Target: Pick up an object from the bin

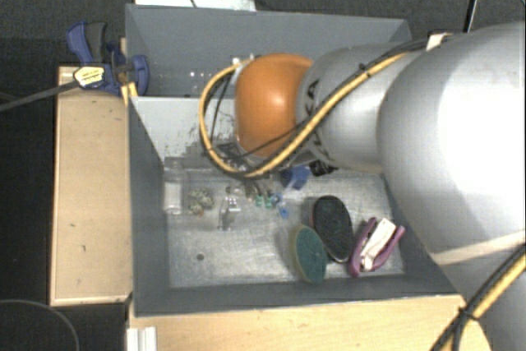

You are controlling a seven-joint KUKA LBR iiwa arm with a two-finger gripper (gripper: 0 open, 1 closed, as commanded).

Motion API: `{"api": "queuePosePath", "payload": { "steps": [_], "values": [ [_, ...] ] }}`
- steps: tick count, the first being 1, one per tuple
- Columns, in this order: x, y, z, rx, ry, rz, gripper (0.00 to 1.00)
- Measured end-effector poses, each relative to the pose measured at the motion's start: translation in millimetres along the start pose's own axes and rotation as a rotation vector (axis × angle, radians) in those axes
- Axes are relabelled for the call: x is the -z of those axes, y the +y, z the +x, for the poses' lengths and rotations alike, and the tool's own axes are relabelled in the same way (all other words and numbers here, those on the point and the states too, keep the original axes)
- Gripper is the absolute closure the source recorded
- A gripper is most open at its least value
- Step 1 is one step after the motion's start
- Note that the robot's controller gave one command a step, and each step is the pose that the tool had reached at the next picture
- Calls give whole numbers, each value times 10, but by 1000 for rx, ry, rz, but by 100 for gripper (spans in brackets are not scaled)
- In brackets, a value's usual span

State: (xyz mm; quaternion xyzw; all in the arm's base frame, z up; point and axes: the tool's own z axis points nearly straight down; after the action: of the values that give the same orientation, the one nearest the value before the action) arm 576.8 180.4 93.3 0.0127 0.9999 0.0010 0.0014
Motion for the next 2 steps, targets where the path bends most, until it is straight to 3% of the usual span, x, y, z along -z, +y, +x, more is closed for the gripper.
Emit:
{"api": "queuePosePath", "payload": {
  "steps": [1,2],
  "values": [
    [0,-1,0,-2,0,0,100],
    [0,0,0,-1,0,0,0]
  ]
}}
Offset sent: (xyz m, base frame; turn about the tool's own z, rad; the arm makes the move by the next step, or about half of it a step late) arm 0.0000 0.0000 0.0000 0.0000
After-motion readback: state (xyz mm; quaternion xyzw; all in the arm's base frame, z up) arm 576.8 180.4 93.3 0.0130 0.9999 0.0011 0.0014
